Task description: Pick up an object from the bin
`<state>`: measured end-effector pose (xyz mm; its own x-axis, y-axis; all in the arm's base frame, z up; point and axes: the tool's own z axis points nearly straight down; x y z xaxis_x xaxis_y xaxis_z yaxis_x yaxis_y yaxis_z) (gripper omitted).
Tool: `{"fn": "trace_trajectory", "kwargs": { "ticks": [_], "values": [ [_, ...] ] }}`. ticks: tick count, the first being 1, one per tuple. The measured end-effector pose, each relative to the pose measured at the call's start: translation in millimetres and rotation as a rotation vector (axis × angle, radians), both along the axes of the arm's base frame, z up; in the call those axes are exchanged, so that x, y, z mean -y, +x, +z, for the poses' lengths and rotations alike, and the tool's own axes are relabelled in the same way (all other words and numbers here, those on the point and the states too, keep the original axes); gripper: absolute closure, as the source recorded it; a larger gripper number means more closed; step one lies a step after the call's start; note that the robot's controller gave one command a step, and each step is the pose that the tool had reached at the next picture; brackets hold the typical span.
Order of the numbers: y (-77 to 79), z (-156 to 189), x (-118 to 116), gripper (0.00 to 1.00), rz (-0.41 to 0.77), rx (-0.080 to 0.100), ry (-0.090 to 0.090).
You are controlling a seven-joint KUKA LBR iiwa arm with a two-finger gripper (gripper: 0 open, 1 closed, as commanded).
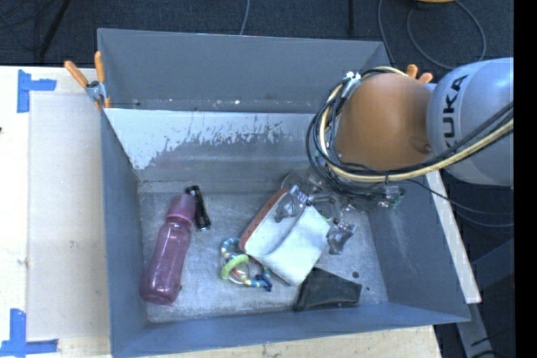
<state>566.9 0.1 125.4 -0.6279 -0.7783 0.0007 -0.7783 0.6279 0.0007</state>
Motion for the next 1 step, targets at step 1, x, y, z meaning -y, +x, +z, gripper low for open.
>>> {"fn": "trace_trajectory", "kwargs": {
  "ticks": [1],
  "values": [
    [-25.4,-15.1,-10.5,0.0,0.145,0.002,0.002]
  ]
}}
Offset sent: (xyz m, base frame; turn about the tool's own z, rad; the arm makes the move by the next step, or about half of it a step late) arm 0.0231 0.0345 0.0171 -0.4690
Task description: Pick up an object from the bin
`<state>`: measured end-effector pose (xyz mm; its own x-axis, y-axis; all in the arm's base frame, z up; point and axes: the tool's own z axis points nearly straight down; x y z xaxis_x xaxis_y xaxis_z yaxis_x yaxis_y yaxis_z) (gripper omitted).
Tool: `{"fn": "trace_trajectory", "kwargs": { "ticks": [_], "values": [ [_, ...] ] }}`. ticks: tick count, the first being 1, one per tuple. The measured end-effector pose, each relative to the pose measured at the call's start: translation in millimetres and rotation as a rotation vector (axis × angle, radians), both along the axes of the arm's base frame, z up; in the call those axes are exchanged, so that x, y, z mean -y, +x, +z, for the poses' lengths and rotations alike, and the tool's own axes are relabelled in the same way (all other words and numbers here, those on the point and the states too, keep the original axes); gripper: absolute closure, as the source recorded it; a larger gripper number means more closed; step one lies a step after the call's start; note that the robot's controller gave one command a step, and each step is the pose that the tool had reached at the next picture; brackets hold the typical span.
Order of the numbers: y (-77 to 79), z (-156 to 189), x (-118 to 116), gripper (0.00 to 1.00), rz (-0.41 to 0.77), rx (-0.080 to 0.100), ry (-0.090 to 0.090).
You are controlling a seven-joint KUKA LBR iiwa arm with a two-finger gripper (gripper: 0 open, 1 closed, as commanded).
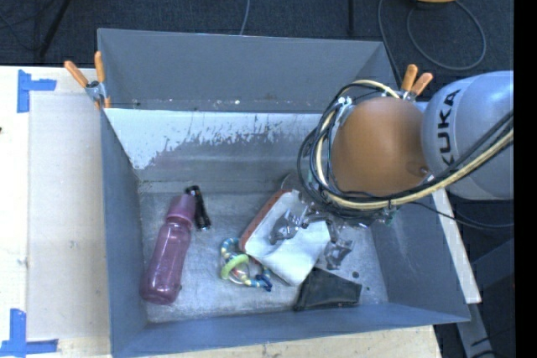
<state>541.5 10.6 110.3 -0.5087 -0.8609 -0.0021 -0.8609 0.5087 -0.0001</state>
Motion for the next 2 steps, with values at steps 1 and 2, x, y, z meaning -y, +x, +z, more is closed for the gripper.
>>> {"fn": "trace_trajectory", "kwargs": {
  "ticks": [1,2],
  "values": [
    [0.8,9.4,-11.2,0.0,0.16,-0.009,0.0],
    [-18.8,-29.5,13.5,1.0,0.598,0.023,0.005]
  ]
}}
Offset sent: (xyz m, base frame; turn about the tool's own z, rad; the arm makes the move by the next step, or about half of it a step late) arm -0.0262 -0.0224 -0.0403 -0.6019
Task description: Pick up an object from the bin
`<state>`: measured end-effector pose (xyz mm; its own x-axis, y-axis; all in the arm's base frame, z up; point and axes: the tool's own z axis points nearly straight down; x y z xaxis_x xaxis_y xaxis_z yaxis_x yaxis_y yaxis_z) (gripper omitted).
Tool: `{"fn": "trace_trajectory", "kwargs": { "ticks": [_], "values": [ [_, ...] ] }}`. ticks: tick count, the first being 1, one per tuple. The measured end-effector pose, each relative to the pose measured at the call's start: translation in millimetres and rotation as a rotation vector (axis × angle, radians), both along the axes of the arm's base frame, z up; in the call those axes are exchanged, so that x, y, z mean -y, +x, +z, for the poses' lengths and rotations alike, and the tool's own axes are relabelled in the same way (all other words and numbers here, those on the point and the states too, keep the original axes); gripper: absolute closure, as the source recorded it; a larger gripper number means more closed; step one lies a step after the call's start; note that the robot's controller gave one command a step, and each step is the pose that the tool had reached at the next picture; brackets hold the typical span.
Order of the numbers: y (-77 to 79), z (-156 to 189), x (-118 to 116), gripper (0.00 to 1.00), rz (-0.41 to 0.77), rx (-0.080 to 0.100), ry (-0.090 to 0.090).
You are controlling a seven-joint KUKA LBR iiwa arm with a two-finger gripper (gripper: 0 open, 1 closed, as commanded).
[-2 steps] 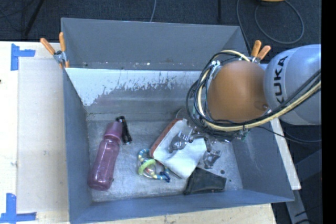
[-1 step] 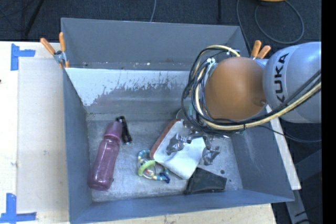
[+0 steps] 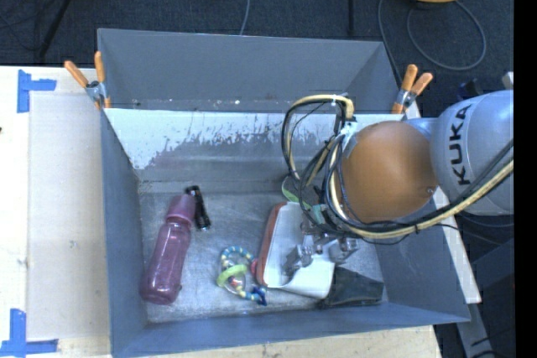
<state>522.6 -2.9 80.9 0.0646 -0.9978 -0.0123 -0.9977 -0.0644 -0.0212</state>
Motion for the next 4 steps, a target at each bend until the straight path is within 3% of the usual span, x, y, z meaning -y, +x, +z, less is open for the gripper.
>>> {"fn": "trace_trajectory", "kwargs": {
  "ticks": [4],
  "values": [
    [-0.1,-0.3,0.2,1.0,-0.004,0.0,0.001]
  ]
}}
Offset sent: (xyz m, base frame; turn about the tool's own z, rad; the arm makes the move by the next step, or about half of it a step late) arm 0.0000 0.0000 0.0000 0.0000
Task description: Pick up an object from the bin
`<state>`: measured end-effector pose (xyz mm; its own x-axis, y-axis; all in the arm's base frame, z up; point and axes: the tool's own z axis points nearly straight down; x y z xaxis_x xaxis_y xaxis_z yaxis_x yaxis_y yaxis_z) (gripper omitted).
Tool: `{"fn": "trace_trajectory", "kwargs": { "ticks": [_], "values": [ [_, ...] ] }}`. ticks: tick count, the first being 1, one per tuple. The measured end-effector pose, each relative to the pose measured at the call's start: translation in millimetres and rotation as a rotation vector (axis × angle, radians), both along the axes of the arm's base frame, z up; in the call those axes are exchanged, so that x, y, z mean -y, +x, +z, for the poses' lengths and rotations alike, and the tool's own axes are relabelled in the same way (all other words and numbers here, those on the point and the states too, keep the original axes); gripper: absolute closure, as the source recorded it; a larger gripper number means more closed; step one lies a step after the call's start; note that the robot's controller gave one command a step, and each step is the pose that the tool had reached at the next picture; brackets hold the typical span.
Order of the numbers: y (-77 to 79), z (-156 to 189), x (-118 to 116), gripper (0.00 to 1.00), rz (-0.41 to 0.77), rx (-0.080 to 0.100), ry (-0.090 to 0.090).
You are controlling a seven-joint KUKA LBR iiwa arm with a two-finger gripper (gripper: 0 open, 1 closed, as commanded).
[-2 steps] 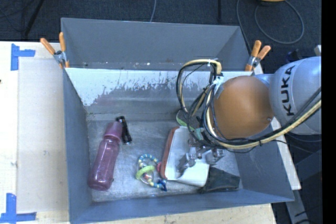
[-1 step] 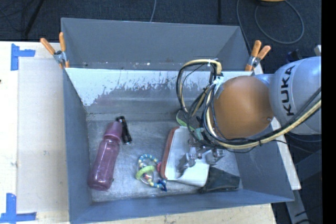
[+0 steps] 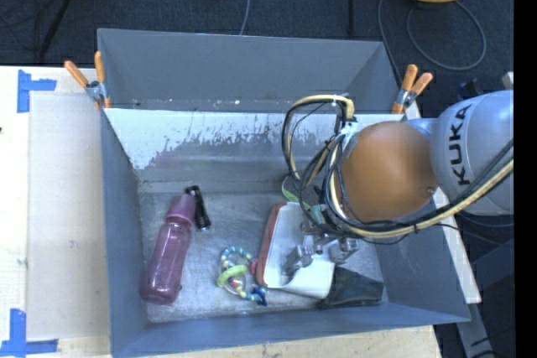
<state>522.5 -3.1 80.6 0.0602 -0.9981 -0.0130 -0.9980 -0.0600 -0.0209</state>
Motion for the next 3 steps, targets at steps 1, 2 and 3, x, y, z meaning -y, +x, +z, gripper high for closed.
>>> {"fn": "trace_trajectory", "kwargs": {
  "ticks": [1,2,3],
  "values": [
    [0.0,0.0,0.0,1.0,-0.001,0.0,0.0],
    [0.0,0.0,0.0,1.0,-0.001,0.0,0.0],
    [-28.1,24.1,-14.7,1.0,0.333,-0.017,-0.015]
  ]
}}
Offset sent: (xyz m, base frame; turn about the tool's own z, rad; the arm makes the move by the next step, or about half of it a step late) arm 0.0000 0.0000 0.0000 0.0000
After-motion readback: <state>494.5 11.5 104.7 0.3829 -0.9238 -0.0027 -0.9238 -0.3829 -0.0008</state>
